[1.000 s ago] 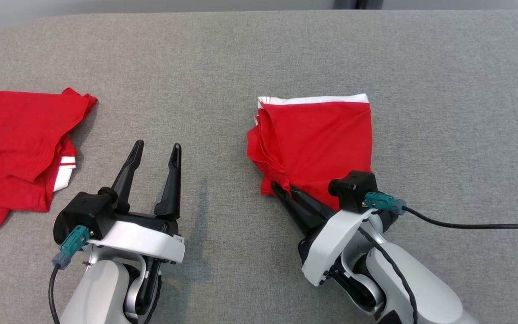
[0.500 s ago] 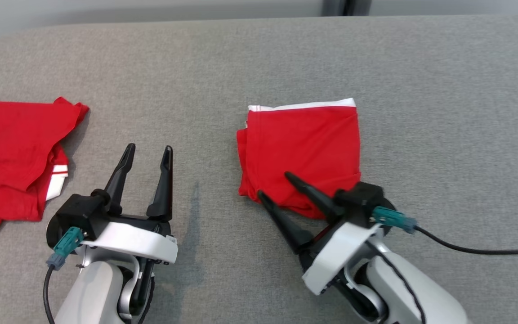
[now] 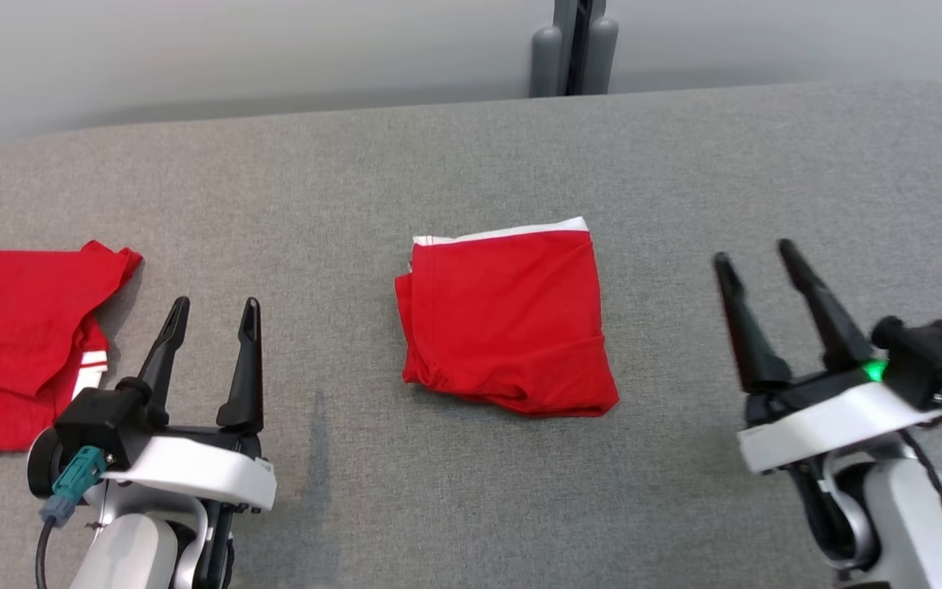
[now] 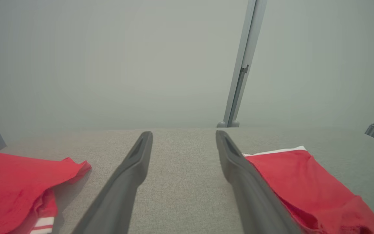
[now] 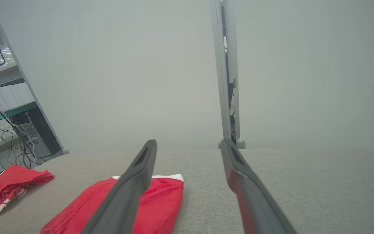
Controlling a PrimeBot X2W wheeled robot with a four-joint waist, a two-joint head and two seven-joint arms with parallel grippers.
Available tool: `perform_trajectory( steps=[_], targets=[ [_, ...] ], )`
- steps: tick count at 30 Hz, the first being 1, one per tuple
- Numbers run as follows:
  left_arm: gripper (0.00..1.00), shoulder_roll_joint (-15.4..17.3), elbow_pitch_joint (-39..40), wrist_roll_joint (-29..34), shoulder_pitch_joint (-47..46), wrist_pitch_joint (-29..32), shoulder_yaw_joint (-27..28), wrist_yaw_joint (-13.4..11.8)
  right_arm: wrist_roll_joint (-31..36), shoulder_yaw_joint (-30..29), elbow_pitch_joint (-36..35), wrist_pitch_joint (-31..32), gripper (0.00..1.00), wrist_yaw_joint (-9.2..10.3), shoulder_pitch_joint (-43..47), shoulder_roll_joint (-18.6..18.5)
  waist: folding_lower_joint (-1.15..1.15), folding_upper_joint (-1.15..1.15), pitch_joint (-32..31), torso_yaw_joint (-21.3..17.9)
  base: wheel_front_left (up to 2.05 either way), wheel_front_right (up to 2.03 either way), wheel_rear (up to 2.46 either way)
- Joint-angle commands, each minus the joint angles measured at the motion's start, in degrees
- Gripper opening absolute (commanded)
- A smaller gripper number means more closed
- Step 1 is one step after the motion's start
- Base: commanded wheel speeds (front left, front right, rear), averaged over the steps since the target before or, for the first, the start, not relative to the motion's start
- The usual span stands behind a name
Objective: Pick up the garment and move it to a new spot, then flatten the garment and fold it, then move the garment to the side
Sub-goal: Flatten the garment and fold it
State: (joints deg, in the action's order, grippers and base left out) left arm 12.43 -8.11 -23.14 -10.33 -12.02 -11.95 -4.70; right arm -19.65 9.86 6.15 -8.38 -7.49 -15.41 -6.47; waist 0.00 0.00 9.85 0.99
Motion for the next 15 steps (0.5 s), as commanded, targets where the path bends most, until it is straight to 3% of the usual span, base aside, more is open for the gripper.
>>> perform_trajectory(
  steps=[1, 7, 15],
  targets=[
    [1.00, 0.61, 0.57, -0.02, 0.93, 0.27, 0.21, -0.42, 1.17, -1.81, -0.57, 0.57, 1.00, 0.00, 1.49, -0.19, 0.00, 0.00, -1.10, -0.40, 0.00, 0.00, 0.00],
    [1.00, 1.61, 4.06, -0.30, 4.86, 2.22, -0.08, -1.30, 3.00, -9.15, -2.16, 2.89, 1.00, 0.00, 6.11, 0.51, 0.00, 0.00, -3.82, -0.76, 0.00, 0.00, 0.00],
    [1.00, 2.83, 8.32, -0.63, 9.95, 5.11, -0.71, -2.15, 4.38, -11.75, -4.20, 5.37, 1.00, 0.00, 11.08, 0.61, 0.00, 0.00, -7.70, -0.39, 0.00, 0.00, 0.00]
  ],
)
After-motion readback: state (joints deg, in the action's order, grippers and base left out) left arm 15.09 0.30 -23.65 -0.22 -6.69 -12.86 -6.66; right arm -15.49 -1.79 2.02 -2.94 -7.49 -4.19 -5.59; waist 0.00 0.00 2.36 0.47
